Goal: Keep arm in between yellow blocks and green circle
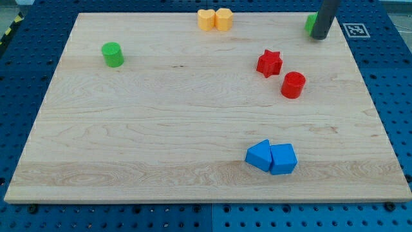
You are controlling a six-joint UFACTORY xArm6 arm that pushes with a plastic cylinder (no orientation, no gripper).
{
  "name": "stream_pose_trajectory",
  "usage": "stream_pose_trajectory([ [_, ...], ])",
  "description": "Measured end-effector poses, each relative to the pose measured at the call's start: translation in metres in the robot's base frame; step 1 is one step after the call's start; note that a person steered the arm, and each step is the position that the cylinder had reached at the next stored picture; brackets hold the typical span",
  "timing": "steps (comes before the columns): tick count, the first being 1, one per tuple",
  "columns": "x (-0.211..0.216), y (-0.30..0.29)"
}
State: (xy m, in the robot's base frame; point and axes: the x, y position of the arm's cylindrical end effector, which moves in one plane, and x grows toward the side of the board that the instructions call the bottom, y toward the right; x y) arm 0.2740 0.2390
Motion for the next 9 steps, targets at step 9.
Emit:
stream_pose_trajectory([
  [9,0.014,-0.101],
])
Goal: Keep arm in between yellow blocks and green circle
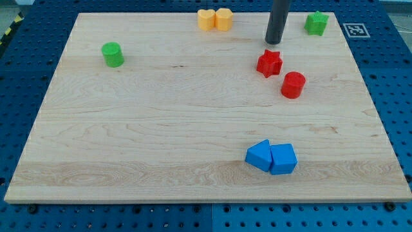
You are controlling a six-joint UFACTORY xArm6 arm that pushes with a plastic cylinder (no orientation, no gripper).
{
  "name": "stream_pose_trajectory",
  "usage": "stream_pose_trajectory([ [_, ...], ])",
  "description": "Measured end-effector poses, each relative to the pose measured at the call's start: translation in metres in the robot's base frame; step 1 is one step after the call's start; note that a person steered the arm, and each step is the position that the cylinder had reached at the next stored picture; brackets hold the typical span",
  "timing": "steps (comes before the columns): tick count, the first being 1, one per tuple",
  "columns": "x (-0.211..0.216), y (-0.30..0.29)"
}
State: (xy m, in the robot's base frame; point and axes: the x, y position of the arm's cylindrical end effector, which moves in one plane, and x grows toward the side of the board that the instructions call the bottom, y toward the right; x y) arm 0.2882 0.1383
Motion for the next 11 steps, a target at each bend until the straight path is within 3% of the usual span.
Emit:
stream_pose_trajectory([
  [11,0.015,-0.089],
])
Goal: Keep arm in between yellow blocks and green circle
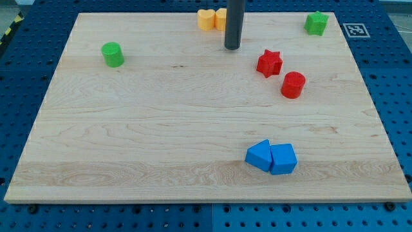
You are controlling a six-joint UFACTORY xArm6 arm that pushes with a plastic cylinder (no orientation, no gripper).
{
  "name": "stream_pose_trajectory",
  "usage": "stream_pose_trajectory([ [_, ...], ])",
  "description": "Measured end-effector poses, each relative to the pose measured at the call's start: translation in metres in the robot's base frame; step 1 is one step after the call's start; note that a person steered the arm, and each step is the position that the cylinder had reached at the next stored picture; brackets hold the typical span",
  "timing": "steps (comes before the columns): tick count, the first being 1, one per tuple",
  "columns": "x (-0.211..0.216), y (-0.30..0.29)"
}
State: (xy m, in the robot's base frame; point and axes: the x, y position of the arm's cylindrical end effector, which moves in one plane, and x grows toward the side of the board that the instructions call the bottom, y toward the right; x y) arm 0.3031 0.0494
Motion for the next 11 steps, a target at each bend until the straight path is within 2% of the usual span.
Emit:
stream_pose_trajectory([
  [4,-0.006,-0.042],
  [7,-0.040,-0.059],
  [11,-0.041,-0.181],
])
